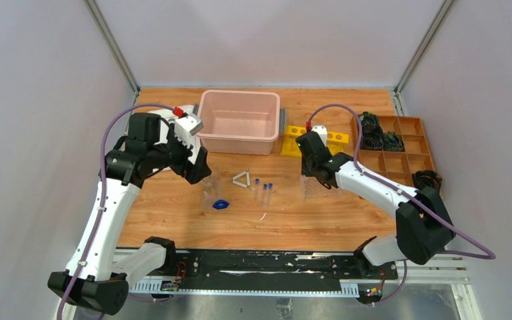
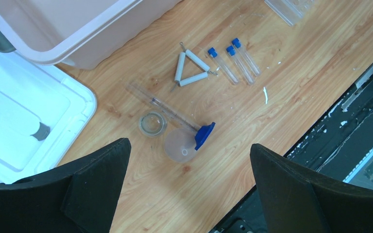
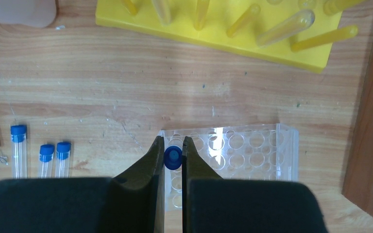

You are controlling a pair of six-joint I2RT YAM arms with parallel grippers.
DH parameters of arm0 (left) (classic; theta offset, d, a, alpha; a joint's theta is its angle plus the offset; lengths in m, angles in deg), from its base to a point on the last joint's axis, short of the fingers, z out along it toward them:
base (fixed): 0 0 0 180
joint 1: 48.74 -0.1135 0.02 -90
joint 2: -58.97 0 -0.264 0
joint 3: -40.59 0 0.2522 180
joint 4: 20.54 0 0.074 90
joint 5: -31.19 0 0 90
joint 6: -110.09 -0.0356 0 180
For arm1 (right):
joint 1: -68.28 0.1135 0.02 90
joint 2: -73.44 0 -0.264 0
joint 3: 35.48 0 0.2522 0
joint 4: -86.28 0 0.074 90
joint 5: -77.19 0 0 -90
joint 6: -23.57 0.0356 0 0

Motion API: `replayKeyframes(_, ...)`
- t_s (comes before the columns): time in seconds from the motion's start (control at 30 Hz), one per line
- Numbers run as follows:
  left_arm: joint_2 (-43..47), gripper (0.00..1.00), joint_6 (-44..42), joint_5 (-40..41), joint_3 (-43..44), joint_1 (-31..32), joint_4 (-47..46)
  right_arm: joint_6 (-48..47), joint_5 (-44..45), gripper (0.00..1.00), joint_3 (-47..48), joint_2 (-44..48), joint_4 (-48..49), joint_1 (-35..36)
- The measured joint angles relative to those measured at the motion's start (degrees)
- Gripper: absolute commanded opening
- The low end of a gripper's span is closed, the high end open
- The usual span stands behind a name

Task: Organize the chemistry lab equipment

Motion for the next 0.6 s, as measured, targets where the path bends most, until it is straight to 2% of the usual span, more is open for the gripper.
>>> replayKeyframes(0.27,0.0,1.0,0.0,0.13,0.0,0.0,0.0,0.39,-1.05,0.0,-1.36,2.1,-0.44,-0.02)
replayKeyframes(0.6,0.0,1.0,-0.17,0.63,0.0,0.0,0.0,0.92,-1.99,0.0,-1.46,-0.87,-0.44,-0.02)
